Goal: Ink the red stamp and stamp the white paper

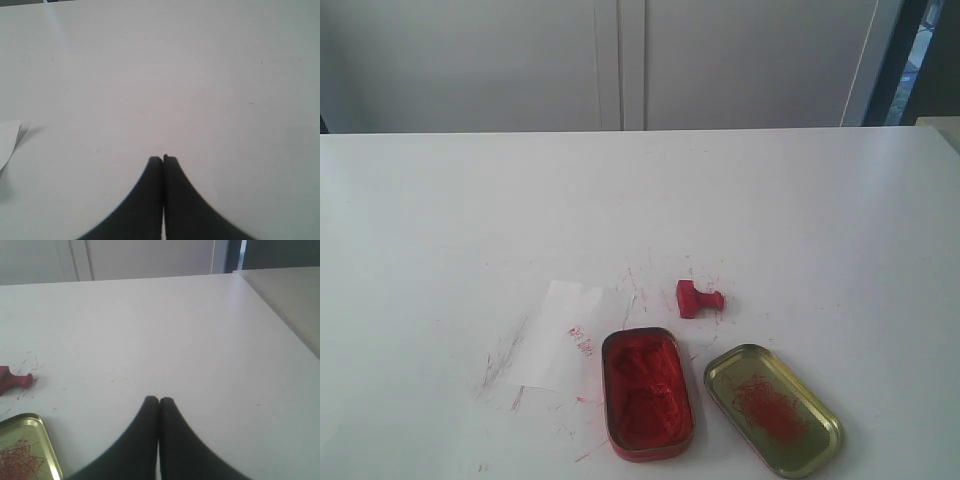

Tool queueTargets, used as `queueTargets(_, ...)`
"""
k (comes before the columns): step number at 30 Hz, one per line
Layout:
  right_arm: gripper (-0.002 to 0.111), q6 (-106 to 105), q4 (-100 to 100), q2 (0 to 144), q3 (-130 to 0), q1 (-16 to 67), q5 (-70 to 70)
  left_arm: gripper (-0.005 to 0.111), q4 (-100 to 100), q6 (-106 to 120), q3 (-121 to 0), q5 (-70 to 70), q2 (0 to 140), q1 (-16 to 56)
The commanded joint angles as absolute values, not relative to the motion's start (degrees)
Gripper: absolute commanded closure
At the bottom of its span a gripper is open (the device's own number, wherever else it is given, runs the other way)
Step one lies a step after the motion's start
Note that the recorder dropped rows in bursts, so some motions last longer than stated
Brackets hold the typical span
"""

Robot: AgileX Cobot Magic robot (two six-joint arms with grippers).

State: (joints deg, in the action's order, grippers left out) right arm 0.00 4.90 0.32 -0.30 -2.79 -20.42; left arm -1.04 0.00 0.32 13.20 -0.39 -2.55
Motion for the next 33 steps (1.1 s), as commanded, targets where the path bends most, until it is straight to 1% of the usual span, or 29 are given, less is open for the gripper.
queueTargets(1,0.108,0.0,4.7,0.0,0.0,-3.2,-19.6,0.107,-1.6,0.0,0.0,13.3,0.0,-2.7)
queueTargets(7,0.108,0.0,4.7,0.0,0.0,-1.7,-19.6,0.107,-1.6,0.0,0.0,13.3,0.0,-2.7)
queueTargets(33,0.108,0.0,4.7,0.0,0.0,-1.7,-19.6,0.107,-1.6,0.0,0.0,13.3,0.0,-2.7)
